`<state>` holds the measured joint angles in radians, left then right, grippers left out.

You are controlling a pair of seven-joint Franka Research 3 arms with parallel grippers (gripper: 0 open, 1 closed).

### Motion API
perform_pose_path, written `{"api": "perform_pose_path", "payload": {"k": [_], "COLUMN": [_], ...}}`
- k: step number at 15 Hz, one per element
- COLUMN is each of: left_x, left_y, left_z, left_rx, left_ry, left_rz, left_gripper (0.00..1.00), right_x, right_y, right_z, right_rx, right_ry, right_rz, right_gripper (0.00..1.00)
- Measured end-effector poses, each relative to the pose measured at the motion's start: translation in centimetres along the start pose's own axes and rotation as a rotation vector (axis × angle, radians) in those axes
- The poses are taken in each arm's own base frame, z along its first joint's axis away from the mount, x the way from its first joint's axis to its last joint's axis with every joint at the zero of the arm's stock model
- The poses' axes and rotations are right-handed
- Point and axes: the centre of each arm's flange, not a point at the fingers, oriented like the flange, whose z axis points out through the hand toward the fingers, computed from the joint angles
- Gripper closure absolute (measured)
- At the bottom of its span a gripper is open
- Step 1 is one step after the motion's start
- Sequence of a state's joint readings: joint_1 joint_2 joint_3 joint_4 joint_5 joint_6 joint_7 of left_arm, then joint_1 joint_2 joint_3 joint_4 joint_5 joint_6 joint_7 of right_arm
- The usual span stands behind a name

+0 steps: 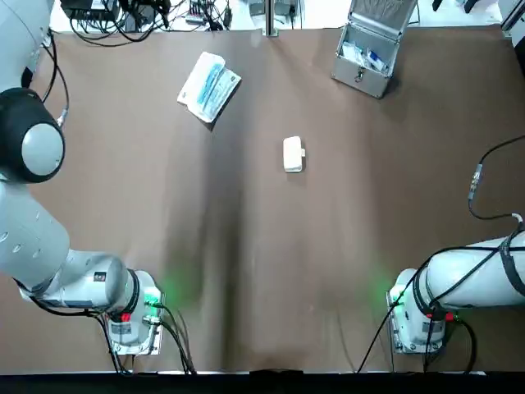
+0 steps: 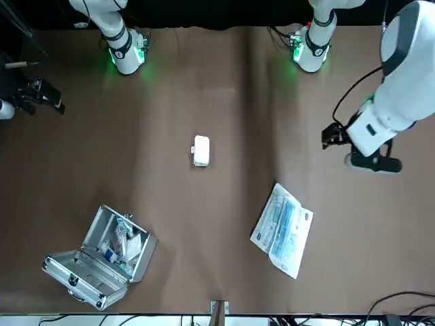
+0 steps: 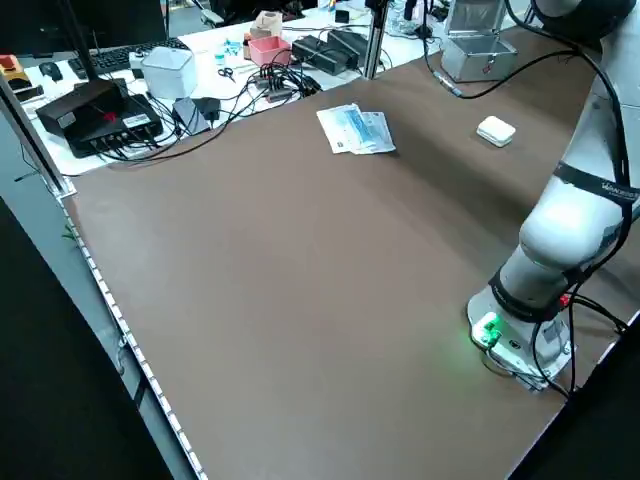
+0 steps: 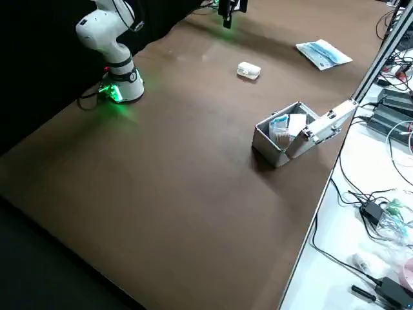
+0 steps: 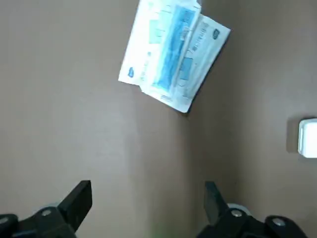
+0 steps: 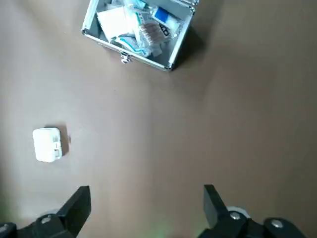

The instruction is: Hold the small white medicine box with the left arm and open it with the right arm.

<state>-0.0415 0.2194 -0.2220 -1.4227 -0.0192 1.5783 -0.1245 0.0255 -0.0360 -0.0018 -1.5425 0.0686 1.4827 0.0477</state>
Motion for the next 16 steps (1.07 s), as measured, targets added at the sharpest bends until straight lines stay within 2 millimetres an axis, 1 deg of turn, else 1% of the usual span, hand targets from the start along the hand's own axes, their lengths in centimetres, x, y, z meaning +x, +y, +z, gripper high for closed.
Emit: {"api": "perform_pose_path", "payload": {"k": [2, 4, 7, 9, 12, 13, 16], "left_x": [0.3, 0.3, 0.5, 1.0, 1.7, 2.6, 4.4], "left_y": [1.3, 1.9, 3.6, 4.5, 4.7, 4.4, 4.0], "left_z": [0.8, 1.1, 1.4, 1.3, 2.0, 3.2, 5.1], "left_rx": [-0.005, -0.020, -0.137, -0.214, -0.364, -0.449, -0.557], "left_ry": [-0.008, -0.015, -0.018, 0.007, 0.012, 0.029, 0.097], "left_rz": [0.023, 0.029, 0.039, 0.074, 0.188, 0.286, 0.391], "left_gripper": [0.00, 0.00, 0.00, 0.00, 0.00, 0.00, 0.00], "right_x": [0.0, 0.0, -0.1, -0.1, -0.2, -0.3, -0.1], "right_y": [0.3, 0.3, 0.4, 0.3, -0.2, -0.5, -0.6], "right_z": [0.4, 1.0, 2.0, 3.1, 4.8, 5.9, 7.7], "right_rx": [-0.014, -0.017, -0.019, -0.020, -0.023, -0.024, -0.023], "right_ry": [-0.011, -0.024, -0.048, -0.073, -0.107, -0.124, -0.134], "right_rz": [0.003, 0.004, 0.005, 0.004, -0.007, -0.011, -0.013], "right_gripper": [0.00, 0.00, 0.00, 0.00, 0.01, 0.02, 0.03]}}
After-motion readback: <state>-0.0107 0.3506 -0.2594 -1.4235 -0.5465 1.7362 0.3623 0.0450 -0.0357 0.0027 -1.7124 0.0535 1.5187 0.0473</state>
